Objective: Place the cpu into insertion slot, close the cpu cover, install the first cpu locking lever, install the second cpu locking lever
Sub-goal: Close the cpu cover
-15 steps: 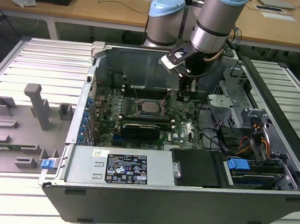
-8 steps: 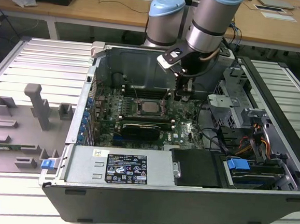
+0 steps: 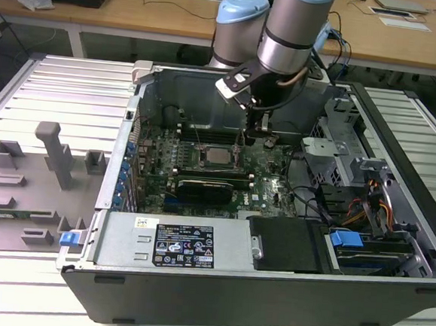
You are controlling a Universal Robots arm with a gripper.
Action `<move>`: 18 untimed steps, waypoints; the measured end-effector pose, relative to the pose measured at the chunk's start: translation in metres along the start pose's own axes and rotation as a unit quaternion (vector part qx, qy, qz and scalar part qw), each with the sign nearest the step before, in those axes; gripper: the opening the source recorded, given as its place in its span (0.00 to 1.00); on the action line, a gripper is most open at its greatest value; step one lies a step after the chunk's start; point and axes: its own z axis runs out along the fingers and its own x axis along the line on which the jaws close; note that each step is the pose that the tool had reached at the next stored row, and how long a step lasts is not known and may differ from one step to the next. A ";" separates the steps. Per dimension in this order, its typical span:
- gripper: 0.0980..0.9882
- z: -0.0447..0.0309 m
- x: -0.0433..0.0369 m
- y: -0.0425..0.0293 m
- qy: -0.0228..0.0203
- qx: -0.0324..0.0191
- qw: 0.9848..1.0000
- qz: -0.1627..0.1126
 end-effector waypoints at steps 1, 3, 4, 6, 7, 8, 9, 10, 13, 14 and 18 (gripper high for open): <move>0.01 0.0002 0.0003 -0.0021 0.000 -0.001 1.000 0.000; 0.01 0.0006 0.0009 -0.0070 0.000 -0.004 1.000 0.000; 0.01 0.0009 0.0013 -0.0106 0.000 -0.005 1.000 0.000; 0.01 0.0013 0.0014 -0.0148 0.000 -0.009 1.000 0.000; 0.01 0.0016 0.0014 -0.0167 0.000 -0.014 1.000 -0.001; 0.01 0.0019 0.0014 -0.0176 0.000 -0.018 1.000 -0.001; 0.01 0.0020 0.0013 -0.0188 0.000 -0.024 1.000 -0.001; 0.01 0.0024 0.0013 -0.0200 0.000 -0.033 0.999 -0.001; 0.01 0.0033 0.0012 -0.0232 0.000 -0.035 0.999 -0.001; 0.01 0.0037 0.0012 -0.0246 0.000 -0.035 0.999 -0.001; 0.01 0.0064 -0.0010 -0.0322 0.000 -0.037 0.999 -0.001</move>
